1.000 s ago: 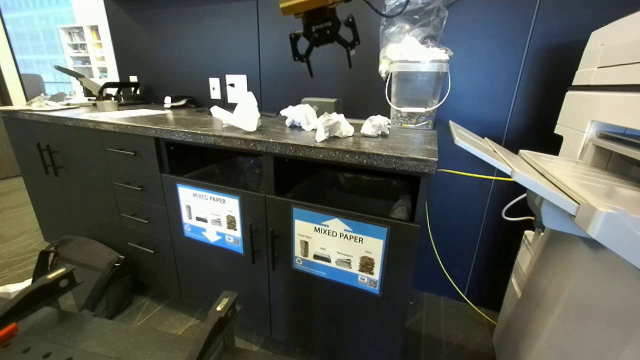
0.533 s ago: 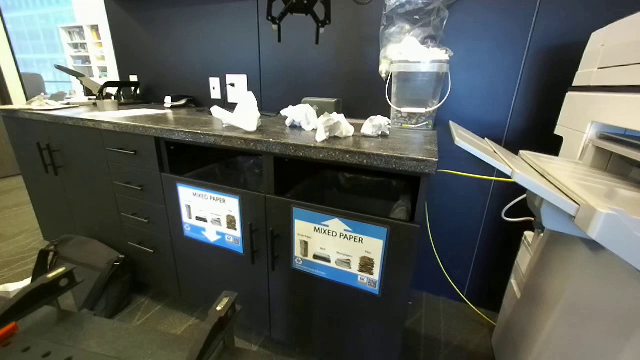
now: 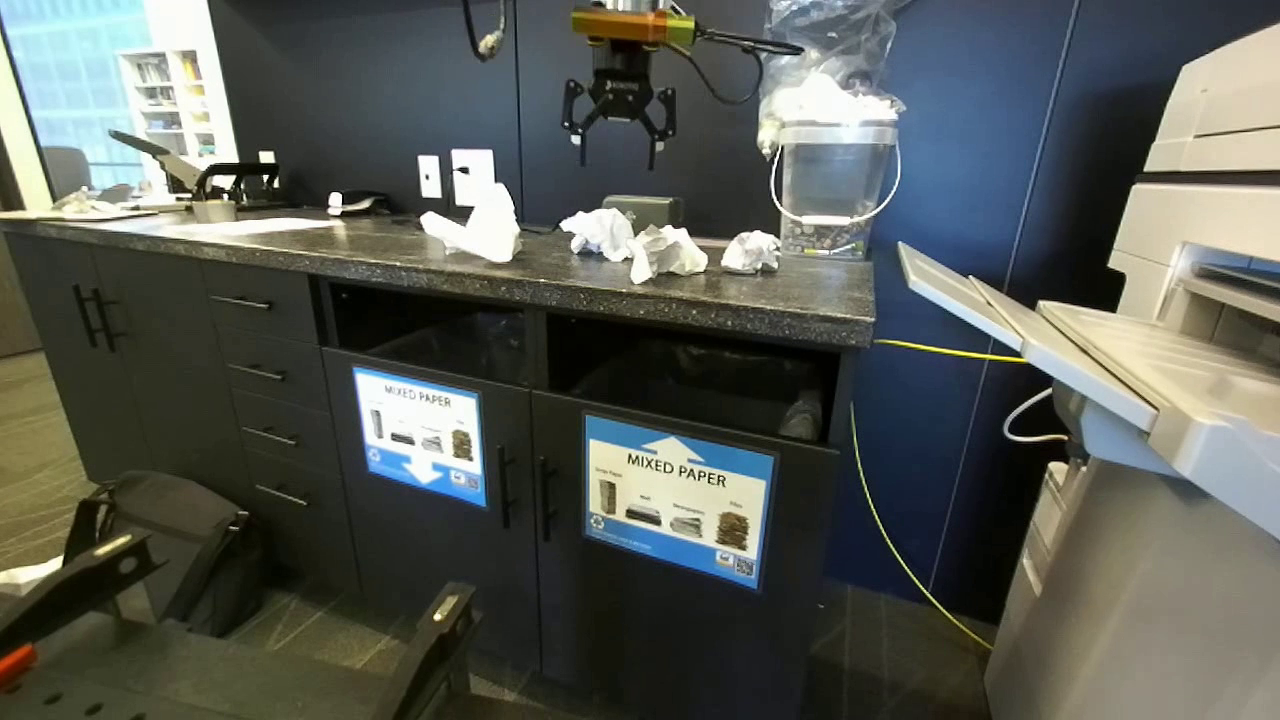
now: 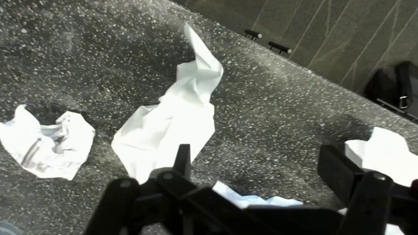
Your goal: Put the tissues inside the rubbish bin.
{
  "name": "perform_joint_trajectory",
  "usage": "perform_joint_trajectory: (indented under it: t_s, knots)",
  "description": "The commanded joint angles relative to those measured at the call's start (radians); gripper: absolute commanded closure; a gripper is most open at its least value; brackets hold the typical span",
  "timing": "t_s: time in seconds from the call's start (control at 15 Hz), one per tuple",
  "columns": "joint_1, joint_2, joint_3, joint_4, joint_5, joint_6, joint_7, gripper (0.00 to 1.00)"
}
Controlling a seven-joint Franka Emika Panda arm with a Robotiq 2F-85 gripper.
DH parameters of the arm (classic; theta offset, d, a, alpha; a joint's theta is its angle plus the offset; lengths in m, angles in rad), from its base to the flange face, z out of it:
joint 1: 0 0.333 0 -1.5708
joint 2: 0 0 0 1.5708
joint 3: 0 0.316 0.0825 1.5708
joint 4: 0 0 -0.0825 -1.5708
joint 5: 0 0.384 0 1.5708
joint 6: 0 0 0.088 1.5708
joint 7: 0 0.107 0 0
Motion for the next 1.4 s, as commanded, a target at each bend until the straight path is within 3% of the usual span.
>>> perform_joint_trajectory:
  t_s: [0.0,0.07,0.13,0.47,0.53,0.67,0.73,1.33]
  knots:
    - [-0.053,0.158,0.013,0.242,-0.076,-0.071,0.164,0.0]
    - [-0.079,0.174,0.045,0.284,-0.096,-0.093,0.202,0.0]
    - [-0.179,0.145,0.206,0.3,-0.218,-0.105,0.264,0.0]
    - [-0.239,0.299,0.329,0.485,-0.356,-0.197,0.401,0.0]
    - [-0.251,0.255,0.35,0.448,-0.36,-0.21,0.395,0.0]
    - [-0.262,0.339,0.372,0.516,-0.367,-0.207,0.433,0.0]
    - [-0.247,0.331,0.338,0.504,-0.329,-0.206,0.427,0.0]
    - [-0.277,0.366,0.315,0.497,-0.334,-0.159,0.57,0.0]
